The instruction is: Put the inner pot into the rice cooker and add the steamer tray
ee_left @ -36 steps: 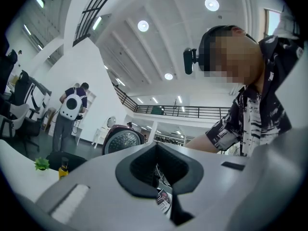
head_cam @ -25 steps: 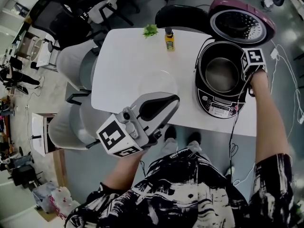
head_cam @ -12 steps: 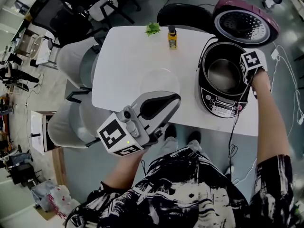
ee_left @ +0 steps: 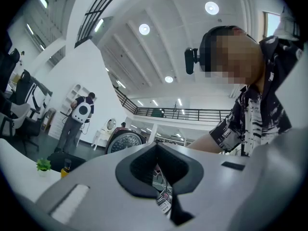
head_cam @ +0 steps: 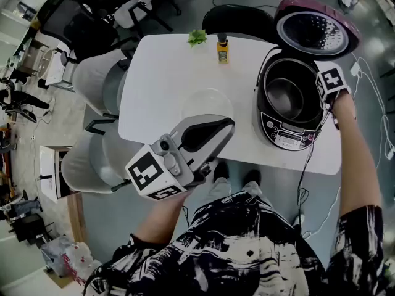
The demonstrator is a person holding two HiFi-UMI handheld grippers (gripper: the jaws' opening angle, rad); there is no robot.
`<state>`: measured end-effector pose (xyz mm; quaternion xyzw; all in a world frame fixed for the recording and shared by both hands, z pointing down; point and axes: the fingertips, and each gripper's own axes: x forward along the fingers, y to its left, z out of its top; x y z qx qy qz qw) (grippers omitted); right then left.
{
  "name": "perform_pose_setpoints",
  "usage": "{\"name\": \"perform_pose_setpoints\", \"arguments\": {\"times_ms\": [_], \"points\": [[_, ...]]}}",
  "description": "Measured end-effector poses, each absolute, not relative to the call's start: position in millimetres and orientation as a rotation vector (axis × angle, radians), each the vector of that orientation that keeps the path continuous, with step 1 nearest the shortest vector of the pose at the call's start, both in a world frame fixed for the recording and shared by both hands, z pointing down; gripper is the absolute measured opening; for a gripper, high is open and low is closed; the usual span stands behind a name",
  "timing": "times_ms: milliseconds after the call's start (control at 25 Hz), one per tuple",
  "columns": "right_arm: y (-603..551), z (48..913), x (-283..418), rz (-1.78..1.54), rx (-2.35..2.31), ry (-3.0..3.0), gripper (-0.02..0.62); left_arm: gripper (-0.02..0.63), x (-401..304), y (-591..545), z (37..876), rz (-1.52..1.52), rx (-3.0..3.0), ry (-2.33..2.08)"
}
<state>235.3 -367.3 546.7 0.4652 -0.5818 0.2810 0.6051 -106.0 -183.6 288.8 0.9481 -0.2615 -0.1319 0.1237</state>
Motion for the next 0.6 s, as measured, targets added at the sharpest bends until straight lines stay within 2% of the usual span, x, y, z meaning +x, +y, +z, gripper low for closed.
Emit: {"name": "perform_pose_setpoints", "arguments": {"times_ms": [160, 280, 440, 600], "points": [[-380.7, 515.7, 220.3, 0.602, 1.096, -1.528, 0.078, 0.005, -109.6, -182.9, 286.9, -0.383, 2.774, -0.774], [-386.0, 462.1, 176.4, 0.642, 1.146, -1.840, 0.072, 0.005, -119.2, -182.7, 286.6, -0.380, 2.776, -0.810], [-358.0, 352.7, 62.9, 0.587, 1.049, -2.324, 0.060, 0.005, -142.8, -183.0, 282.5, -0.375, 2.778, -0.893], [-304.7, 298.4, -69.8, 0.644, 0.710, -2.724, 0.061, 0.005, -169.3, -180.2, 279.4, -0.377, 2.765, -0.988]]}}
